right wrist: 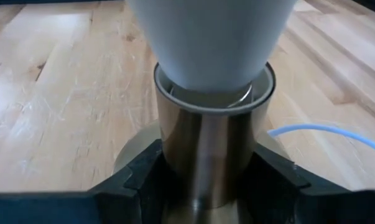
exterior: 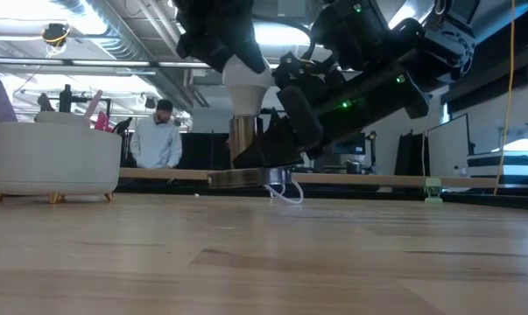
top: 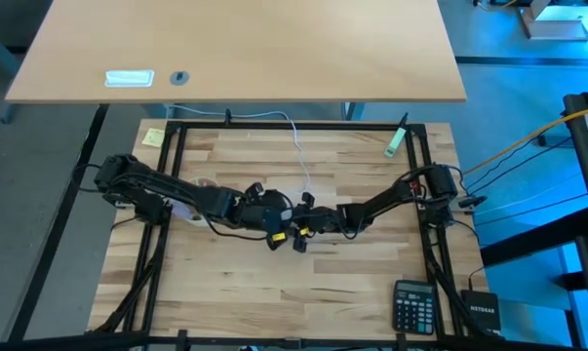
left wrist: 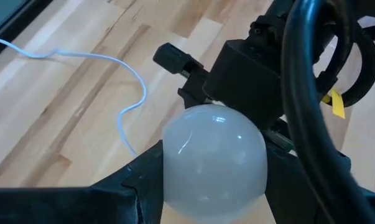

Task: Screw lightbulb
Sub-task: Insert the lightbulb into the lamp

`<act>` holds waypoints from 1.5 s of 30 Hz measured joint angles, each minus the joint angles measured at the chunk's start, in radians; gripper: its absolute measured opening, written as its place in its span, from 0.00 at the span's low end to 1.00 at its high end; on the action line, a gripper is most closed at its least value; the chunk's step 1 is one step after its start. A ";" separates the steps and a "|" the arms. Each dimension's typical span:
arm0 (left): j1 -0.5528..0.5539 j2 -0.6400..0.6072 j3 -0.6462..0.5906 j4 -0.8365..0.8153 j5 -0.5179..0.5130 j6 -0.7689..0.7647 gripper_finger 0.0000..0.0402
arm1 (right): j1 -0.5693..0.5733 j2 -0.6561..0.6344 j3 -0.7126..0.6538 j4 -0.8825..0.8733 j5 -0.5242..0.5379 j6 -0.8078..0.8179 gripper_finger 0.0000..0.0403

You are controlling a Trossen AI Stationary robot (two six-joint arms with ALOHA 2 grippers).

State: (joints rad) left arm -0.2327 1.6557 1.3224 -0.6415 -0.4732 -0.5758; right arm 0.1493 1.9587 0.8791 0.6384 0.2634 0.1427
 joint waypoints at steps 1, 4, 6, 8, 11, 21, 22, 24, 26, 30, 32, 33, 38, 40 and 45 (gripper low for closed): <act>-0.001 0.000 0.000 0.000 0.000 -0.004 0.52 | 0.000 0.001 0.000 0.005 -0.007 -0.008 0.45; -0.005 0.000 0.002 0.005 0.007 -0.023 0.52 | 0.001 -0.003 -0.001 0.021 -0.034 -0.021 0.45; -0.008 -0.005 0.002 0.014 0.019 -0.019 0.52 | 0.001 -0.011 -0.002 0.022 -0.059 -0.038 0.45; -0.012 -0.008 0.002 0.033 0.044 -0.006 0.52 | 0.003 -0.028 -0.005 0.016 -0.083 -0.049 0.45; -0.018 -0.015 0.002 0.044 0.063 0.009 0.52 | 0.010 -0.052 -0.006 -0.001 -0.100 -0.063 0.45; -0.042 -0.018 0.002 0.075 0.166 0.123 0.52 | 0.021 -0.063 -0.005 -0.028 -0.291 -0.093 0.45; -0.046 -0.018 0.002 0.087 0.181 0.142 0.52 | 0.021 -0.070 -0.005 -0.031 -0.321 -0.099 0.45; -0.051 -0.019 0.002 0.107 0.207 0.162 0.52 | 0.023 -0.085 -0.005 -0.040 -0.371 -0.098 0.45; -0.052 -0.020 0.003 0.115 0.230 0.171 0.52 | 0.022 -0.100 -0.005 -0.044 -0.426 -0.096 0.45; -0.057 -0.020 0.004 0.150 0.279 0.214 0.52 | 0.040 -0.130 -0.005 -0.073 -0.518 -0.096 0.45; -0.059 -0.019 0.003 0.197 0.323 0.260 0.52 | 0.055 -0.142 -0.005 -0.084 -0.565 -0.096 0.45; -0.059 -0.019 0.003 0.220 0.356 0.287 0.52 | 0.060 -0.142 -0.005 -0.074 -0.590 -0.095 0.45; -0.059 -0.017 0.002 0.306 0.467 0.383 0.52 | 0.100 -0.155 0.004 -0.058 -0.670 -0.069 0.45; -0.058 -0.018 0.002 0.330 0.508 0.408 0.52 | 0.116 -0.163 0.017 -0.061 -0.719 -0.056 0.45; -0.056 -0.019 0.004 0.404 0.619 0.471 0.52 | 0.152 -0.190 0.067 -0.099 -0.806 -0.020 0.45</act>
State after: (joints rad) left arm -0.2890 1.6365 1.3262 -0.2371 0.1463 -0.1047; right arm 0.3014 1.7685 0.9458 0.5390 -0.5428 0.1225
